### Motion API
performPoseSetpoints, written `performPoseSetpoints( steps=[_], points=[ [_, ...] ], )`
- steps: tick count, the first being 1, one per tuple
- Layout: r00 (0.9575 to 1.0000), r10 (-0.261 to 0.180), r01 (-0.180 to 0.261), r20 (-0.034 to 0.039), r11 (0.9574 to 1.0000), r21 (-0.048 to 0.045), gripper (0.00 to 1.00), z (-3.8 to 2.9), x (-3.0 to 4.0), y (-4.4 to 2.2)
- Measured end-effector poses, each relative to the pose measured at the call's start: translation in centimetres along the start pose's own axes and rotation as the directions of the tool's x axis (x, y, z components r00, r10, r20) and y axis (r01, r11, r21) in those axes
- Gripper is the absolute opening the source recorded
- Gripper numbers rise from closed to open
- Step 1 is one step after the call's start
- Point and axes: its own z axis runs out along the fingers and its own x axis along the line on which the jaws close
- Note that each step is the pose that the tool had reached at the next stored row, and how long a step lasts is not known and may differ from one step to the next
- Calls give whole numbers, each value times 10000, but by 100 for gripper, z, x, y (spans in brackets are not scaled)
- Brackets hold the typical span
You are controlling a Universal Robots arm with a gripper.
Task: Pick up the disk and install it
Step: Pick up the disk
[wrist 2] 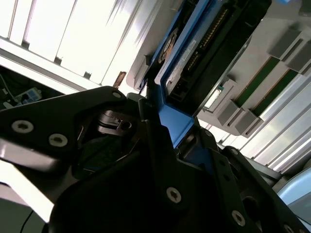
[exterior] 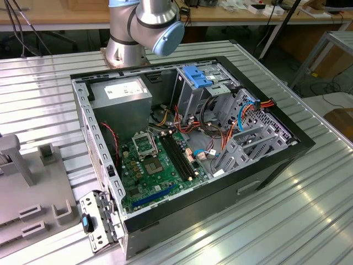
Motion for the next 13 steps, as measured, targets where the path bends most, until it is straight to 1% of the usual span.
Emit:
performPoseSetpoints(
  steps=[1, 4, 5, 13],
  points=[
    [10000, 7, -7, 0, 10000, 0, 37, 0, 0, 0],
    [9993, 364, -364, -14, 9993, -27, 37, 0, 0, 0],
    [9992, 409, -409, -16, 9992, -30, 37, 0, 0, 0],
    [9991, 413, -413, -16, 9991, -30, 37, 0, 0, 0]
  ],
)
